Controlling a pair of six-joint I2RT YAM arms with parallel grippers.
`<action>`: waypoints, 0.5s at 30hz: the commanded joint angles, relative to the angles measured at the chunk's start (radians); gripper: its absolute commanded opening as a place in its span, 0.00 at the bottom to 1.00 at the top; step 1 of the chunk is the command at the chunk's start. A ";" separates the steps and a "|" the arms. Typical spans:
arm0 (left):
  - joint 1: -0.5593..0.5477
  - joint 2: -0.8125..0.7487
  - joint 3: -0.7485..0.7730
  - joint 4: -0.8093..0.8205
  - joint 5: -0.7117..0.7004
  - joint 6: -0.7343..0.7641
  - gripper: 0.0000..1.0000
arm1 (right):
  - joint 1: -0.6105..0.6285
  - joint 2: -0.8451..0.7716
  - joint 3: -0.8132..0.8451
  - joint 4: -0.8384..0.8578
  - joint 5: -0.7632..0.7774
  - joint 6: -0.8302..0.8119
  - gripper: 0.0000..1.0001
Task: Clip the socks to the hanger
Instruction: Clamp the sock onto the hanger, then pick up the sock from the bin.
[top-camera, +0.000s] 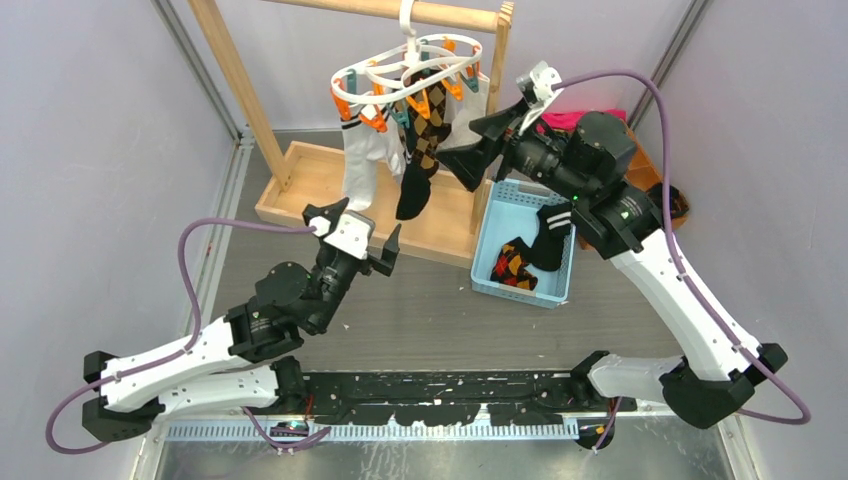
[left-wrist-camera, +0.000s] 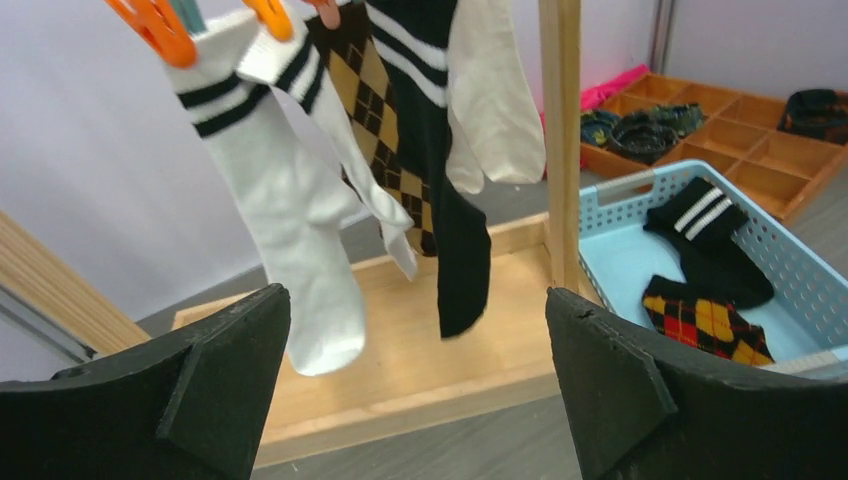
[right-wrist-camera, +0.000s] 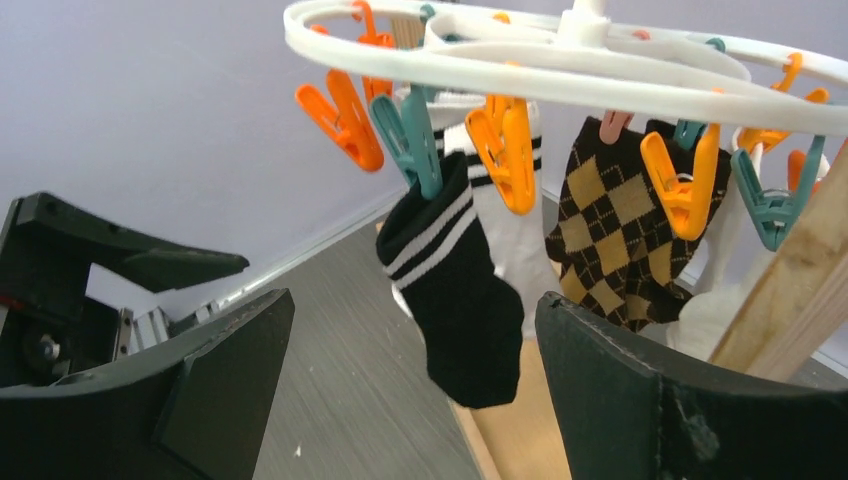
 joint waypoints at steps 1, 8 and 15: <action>0.014 -0.028 -0.009 -0.103 0.028 -0.171 1.00 | -0.050 -0.064 -0.055 -0.013 -0.204 -0.056 0.96; 0.067 -0.082 -0.088 -0.181 0.054 -0.368 1.00 | -0.198 -0.206 -0.193 -0.170 -0.266 -0.148 0.97; 0.115 -0.105 -0.165 -0.194 0.067 -0.518 0.99 | -0.384 -0.375 -0.394 -0.308 -0.169 -0.174 0.97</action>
